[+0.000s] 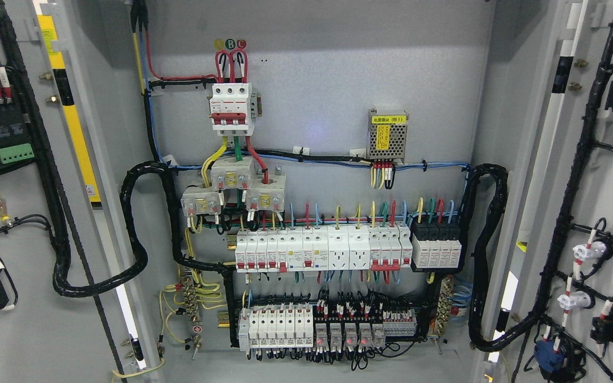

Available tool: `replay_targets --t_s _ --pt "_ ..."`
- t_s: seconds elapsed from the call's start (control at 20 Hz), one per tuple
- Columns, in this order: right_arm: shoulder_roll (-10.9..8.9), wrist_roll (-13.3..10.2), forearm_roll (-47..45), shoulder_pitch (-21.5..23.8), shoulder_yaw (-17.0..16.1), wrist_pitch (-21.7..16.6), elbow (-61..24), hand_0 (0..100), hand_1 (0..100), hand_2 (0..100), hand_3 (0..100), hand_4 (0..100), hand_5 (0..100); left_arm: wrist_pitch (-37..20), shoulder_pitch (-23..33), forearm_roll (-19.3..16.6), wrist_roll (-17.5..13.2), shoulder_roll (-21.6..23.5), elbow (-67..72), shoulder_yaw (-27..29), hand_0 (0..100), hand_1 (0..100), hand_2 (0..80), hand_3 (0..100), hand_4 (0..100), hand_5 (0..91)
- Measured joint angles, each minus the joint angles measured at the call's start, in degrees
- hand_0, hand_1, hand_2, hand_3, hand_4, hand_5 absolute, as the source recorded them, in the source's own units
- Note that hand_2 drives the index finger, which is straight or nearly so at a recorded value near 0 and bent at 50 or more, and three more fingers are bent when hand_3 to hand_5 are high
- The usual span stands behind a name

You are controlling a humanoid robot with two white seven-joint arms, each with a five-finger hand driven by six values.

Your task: Open door with both hands

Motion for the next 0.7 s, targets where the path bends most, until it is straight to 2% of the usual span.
replay_targets --t_s 0.3,0.45,0.7 --pt "3.96 -0.19 9.32 -3.44 7.24 -0.11 14.88 20 12 0 0 0 0 -2.05 -1.91 -5.97 1.87 -5.51 12.92 -6.82 0 0 0.0 0 0 0.0" --pt "6.37 -0.09 12.67 -4.37 9.89 -0.14 23.56 20 12 0 0 0 0 -3.70 -5.47 -8.26 4.12 -8.48 23.52 -9.35 0 0 0.0 0 0 0.0" --pt "10.18 -0.55 18.72 -6.65 12.75 0.51 39.80 20 12 0 0 0 0 -4.27 -13.18 -9.89 7.78 -11.87 44.13 -11.41 0 0 0.0 0 0 0.0"
